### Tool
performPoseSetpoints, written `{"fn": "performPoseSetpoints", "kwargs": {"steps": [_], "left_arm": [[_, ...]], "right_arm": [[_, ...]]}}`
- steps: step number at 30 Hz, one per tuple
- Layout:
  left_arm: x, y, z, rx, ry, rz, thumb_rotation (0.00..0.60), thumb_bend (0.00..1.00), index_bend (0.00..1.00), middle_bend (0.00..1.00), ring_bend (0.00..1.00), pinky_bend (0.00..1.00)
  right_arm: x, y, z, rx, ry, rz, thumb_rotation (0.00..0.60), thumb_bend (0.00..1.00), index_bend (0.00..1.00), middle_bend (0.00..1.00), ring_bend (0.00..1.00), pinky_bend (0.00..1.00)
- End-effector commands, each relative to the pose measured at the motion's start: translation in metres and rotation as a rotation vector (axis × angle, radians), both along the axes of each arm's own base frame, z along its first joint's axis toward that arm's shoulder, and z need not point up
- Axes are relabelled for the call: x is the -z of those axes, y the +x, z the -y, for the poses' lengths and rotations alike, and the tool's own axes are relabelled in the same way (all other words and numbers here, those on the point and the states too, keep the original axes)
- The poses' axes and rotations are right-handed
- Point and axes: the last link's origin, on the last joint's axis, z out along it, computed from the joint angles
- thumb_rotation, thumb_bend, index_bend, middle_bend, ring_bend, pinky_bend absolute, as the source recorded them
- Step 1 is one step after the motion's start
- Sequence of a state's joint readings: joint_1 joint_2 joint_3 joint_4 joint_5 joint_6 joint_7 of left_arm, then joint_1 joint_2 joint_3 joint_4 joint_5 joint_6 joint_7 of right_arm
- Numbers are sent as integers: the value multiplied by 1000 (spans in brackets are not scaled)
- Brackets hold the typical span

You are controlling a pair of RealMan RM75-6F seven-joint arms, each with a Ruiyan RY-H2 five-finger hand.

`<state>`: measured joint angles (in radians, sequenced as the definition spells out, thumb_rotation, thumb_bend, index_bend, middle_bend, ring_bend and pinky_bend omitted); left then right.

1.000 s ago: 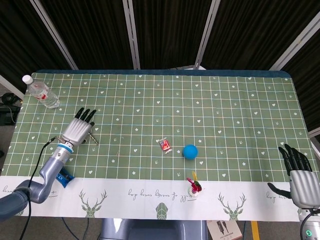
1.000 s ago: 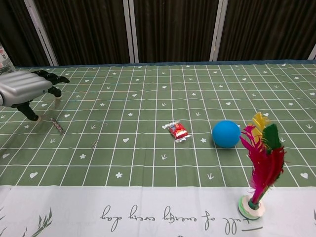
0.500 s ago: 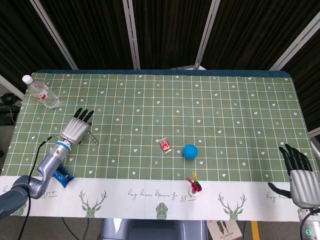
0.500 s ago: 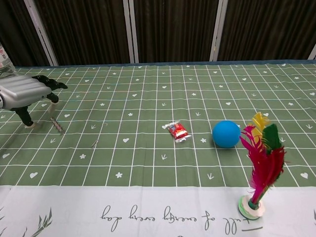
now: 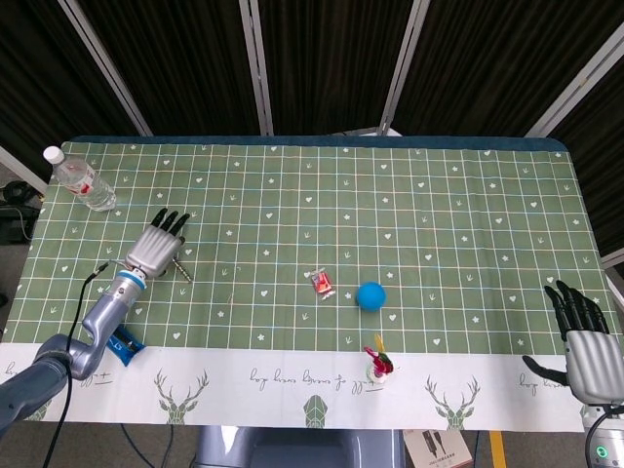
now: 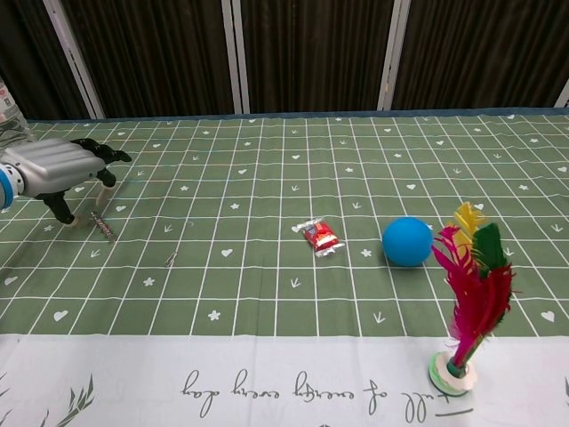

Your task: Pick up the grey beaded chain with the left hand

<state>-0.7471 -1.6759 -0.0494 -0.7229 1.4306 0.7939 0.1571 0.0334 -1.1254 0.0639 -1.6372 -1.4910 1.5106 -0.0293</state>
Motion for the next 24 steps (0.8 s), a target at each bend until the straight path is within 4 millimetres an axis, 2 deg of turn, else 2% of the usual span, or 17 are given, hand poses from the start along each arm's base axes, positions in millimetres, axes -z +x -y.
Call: {"fn": "performPoseSetpoints", "kwargs": {"steps": [1,8,19,24], "left_arm": [[0,0,-1,-3,1,2,600,239,484,0,0,0],[5,2,-1,-12,-13,-1,600,282,491,0,0,0],[9,1,0,-23,-22,-9,600,288,497,0,0,0],[8,-1,1,-31,-21,-9,600,354,523,0,0,0]], "right_arm": [[0,0,0,1,1,2,600,6,66,0,0,94],[0,0,0,1,-2,2,600,5,65,0,0,94],[0,0,0,5,1,5,600,5,65,0,0,94],[0,0,0,6,1,5,600,6,65,0,0,94]]}}
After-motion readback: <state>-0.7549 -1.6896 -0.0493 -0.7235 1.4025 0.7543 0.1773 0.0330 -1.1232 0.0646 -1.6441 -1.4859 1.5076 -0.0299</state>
